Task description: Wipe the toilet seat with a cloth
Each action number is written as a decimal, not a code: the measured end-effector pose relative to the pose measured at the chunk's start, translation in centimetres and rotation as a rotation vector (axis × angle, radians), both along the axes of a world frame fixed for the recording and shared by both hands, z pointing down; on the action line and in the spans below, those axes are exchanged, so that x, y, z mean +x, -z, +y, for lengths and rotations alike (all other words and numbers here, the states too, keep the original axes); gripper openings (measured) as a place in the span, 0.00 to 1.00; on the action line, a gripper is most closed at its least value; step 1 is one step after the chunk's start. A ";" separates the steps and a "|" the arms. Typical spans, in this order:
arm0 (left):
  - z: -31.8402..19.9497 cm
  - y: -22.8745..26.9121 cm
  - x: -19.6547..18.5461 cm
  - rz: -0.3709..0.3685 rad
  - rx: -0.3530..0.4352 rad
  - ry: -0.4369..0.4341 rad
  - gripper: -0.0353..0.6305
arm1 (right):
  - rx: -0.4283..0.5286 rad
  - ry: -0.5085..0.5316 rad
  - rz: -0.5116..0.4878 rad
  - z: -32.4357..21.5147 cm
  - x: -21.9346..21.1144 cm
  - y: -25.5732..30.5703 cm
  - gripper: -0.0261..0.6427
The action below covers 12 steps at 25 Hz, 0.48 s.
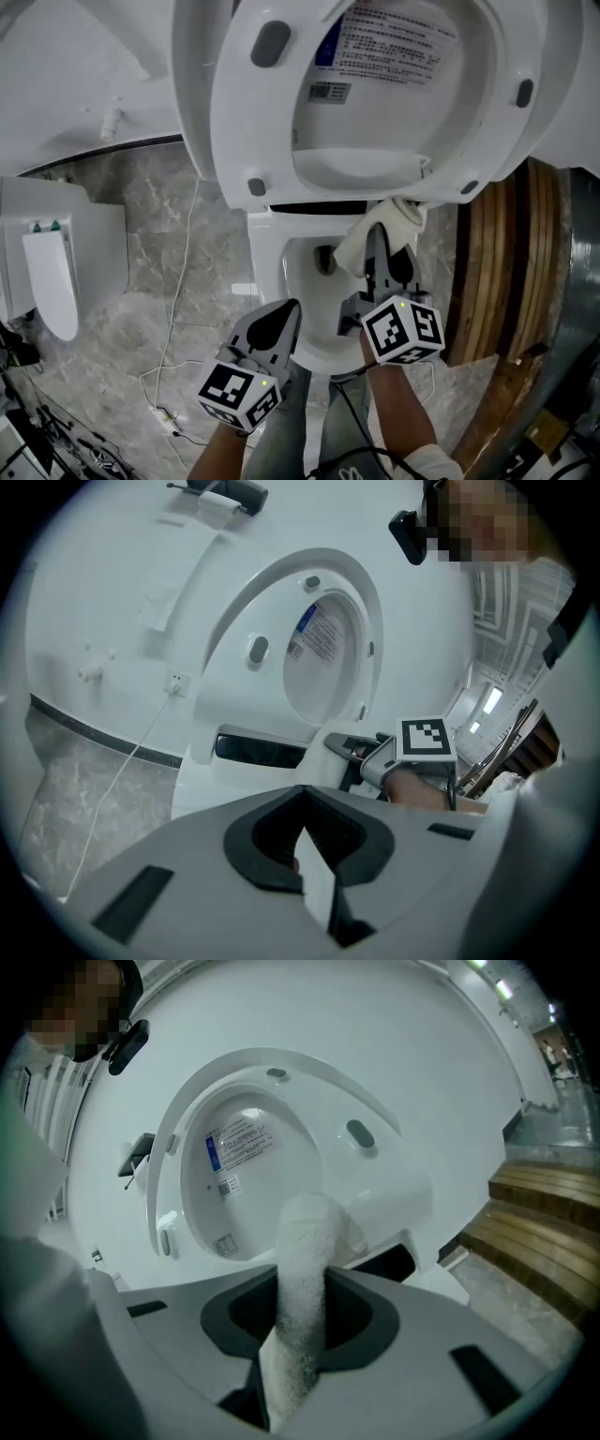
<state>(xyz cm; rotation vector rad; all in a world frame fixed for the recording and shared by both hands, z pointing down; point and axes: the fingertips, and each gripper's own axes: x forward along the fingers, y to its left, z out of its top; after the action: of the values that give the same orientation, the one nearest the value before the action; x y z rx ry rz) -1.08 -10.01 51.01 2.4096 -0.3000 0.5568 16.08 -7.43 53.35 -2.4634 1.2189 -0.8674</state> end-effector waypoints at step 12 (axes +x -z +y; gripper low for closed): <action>-2.1 0.5 -3.1 0.006 0.001 0.112 0.07 | -0.016 0.134 -0.015 -3.7 -4.5 -0.7 0.19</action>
<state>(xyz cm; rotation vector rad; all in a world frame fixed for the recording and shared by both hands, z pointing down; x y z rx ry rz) -4.15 -12.09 50.55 2.3783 -0.4297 0.4986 11.60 -11.15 54.09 -2.4048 1.3901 -0.9315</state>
